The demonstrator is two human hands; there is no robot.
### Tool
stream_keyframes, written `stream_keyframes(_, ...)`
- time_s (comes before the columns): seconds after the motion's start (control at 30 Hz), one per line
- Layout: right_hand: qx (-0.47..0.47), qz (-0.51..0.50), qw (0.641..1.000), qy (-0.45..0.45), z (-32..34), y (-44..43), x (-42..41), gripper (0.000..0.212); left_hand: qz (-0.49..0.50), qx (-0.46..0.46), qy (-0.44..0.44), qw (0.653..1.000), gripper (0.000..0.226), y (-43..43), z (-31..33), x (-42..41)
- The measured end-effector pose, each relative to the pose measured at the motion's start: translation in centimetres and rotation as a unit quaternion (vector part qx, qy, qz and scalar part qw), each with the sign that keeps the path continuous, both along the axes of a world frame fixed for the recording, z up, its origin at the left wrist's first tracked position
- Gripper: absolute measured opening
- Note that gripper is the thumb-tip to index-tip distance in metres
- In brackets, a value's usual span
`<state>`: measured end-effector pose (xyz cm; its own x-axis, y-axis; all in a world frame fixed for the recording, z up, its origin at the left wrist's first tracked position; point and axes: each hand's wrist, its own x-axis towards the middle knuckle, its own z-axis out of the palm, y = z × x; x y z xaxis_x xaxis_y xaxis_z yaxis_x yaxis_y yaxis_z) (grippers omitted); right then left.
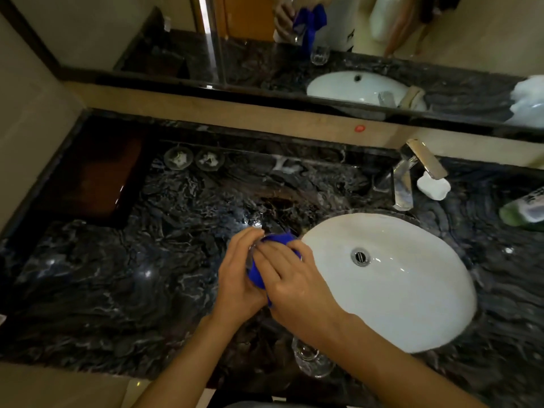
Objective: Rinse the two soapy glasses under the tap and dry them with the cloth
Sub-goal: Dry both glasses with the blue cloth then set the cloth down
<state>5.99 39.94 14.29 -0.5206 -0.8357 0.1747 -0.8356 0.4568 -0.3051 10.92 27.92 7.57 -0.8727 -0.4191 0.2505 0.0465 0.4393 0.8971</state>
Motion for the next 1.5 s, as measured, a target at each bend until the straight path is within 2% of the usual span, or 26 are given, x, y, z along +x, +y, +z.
stream_keyframes(0.1,-0.011,0.005,1.000,0.004,0.4,-1.2,0.0,0.044,-0.008,-0.006,0.014,1.000,0.056,-0.8,-0.1,-0.1)
stream_keyframes(0.23,0.086,0.031,0.996,0.023,0.2,-2.1,0.0,0.039,-0.010,-0.037,0.068,0.997,0.053,-1.9,-0.1,-0.4)
stream_keyframes(0.3,0.106,0.033,0.993,0.028,0.6,-2.8,-0.1,0.037,-0.015,-0.056,0.094,0.994,0.044,-2.5,-0.2,-0.5)
stream_keyframes(0.43,0.064,0.029,0.997,-0.006,1.1,-3.4,0.1,0.034,-0.034,-0.064,0.108,0.992,0.037,-3.4,-0.3,-0.5)
stream_keyframes(0.53,0.030,0.026,0.999,-0.014,1.1,-2.7,-0.1,0.028,-0.102,-0.046,0.073,0.991,0.045,-4.2,0.3,-0.3)
stream_keyframes(0.6,0.021,0.036,0.999,-0.002,0.7,-1.8,-0.4,0.017,-0.180,0.045,-0.024,0.982,0.067,-5.3,0.5,0.1)
stream_keyframes(0.63,0.023,0.042,0.999,0.002,0.5,-1.2,-0.6,0.018,-0.205,0.145,-0.076,0.965,0.078,-5.8,0.7,0.5)
stream_keyframes(0.67,0.026,0.052,0.998,0.006,0.3,-0.7,-0.6,0.024,-0.209,0.272,-0.113,0.933,0.083,-6.2,0.9,0.9)
stream_keyframes(0.73,0.035,0.077,0.996,0.008,-0.1,0.1,-0.6,0.032,-0.165,0.514,-0.161,0.826,0.072,-6.5,1.3,1.3)
stream_keyframes(0.8,0.037,0.109,0.993,0.010,-0.3,0.2,-0.3,0.032,-0.098,0.634,-0.223,0.734,0.048,-5.6,1.8,0.8)
stream_keyframes(0.83,0.037,0.122,0.992,0.011,-0.5,0.1,-0.1,0.030,-0.065,0.655,-0.254,0.708,0.051,-4.8,2.2,0.2)
stream_keyframes(0.87,0.039,0.129,0.991,0.010,-0.8,-0.1,0.0,0.028,-0.024,0.659,-0.270,0.702,0.059,-3.8,2.4,-0.4)
stream_keyframes(0.93,0.043,0.116,0.992,-0.015,-1.1,-0.2,0.2,0.030,0.061,0.610,-0.255,0.748,0.055,-2.1,2.8,-1.5)
stream_keyframes(1.03,0.006,0.073,0.990,-0.117,-1.2,0.0,0.0,0.041,0.122,0.528,-0.199,0.816,0.039,-0.8,3.7,-1.9)
stream_keyframes(1.13,-0.068,0.036,0.965,-0.250,0.0,-0.1,-0.2,0.034,0.154,0.513,-0.145,0.832,0.034,0.2,4.2,-1.9)
stream_keyframes(1.23,-0.097,0.003,0.925,-0.367,1.1,0.3,-0.7,0.024,0.165,0.507,-0.117,0.838,0.045,1.3,4.8,-1.6)
stream_keyframes(1.27,-0.106,-0.017,0.903,-0.415,1.4,0.6,-0.9,0.020,0.163,0.502,-0.109,0.842,0.046,1.5,4.6,-1.4)
stream_keyframes(1.3,-0.121,-0.042,0.867,-0.481,1.8,0.8,-1.1,0.019,0.162,0.501,-0.101,0.844,0.044,1.7,4.6,-1.2)
stream_keyframes(1.4,-0.190,-0.118,0.710,-0.668,2.4,0.7,-0.9,0.025,0.165,0.484,-0.062,0.857,0.039,2.0,4.2,-0.8)
stream_keyframes(1.43,-0.199,-0.124,0.690,-0.685,2.3,0.7,-0.9,0.026,0.160,0.472,-0.047,0.866,0.039,2.0,4.1,-0.7)
stream_keyframes(1.47,-0.198,-0.116,0.703,-0.673,2.4,0.7,-1.0,0.026,0.147,0.468,-0.034,0.871,0.039,2.0,4.0,-0.6)
stream_keyframes(1.5,-0.182,-0.096,0.752,-0.626,2.3,0.8,-1.4,0.028,0.129,0.476,-0.034,0.869,0.040,1.7,4.2,-0.6)
